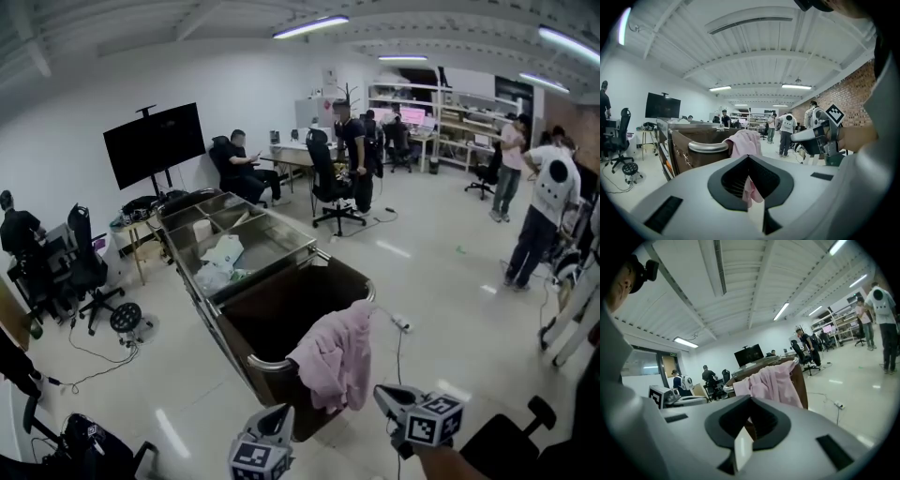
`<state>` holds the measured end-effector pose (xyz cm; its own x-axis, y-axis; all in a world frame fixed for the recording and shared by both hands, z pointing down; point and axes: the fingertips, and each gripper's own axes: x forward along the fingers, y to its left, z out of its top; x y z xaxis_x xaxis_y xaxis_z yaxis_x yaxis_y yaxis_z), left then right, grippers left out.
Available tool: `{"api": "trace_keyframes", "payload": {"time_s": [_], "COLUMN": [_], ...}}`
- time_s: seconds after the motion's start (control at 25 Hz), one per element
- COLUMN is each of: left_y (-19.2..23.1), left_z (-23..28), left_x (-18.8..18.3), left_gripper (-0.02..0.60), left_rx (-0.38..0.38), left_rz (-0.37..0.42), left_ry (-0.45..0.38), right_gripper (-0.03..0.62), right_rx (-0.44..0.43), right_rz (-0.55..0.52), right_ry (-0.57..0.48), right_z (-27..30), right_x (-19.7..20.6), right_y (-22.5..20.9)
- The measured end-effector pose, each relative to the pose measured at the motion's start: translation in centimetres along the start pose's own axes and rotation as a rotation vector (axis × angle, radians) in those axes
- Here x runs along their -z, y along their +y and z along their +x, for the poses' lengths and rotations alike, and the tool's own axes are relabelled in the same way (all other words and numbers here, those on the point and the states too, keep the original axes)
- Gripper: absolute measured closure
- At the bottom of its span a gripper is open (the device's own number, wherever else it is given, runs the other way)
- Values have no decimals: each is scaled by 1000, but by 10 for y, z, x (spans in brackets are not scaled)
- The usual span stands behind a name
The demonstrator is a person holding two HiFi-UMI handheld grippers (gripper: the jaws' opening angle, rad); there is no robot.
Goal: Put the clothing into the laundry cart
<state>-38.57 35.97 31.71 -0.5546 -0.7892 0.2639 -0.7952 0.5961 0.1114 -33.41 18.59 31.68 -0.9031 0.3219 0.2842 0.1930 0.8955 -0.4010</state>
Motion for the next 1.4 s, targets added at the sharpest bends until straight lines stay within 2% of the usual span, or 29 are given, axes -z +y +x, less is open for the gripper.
{"api": "trace_keyframes", "payload": {"time_s": [0.24, 0.48, 1.4], "left_y": [-29, -42, -50], "left_z": [24, 33, 35], "left_x": [-2, -2, 0], "left_gripper": [581, 581, 581], "left_rx": [8, 2, -7], "left_rz": [22, 20, 38], "left_ry": [2, 5, 7], "right_gripper": [591, 589, 589], "right_rx": [-45, -52, -70], "right_rz": [-14, -30, -41], "right_ry": [39, 51, 45], "right_z": [-12, -17, -19], "right_x": [7, 9, 9], "right_y": [-17, -21, -23]}}
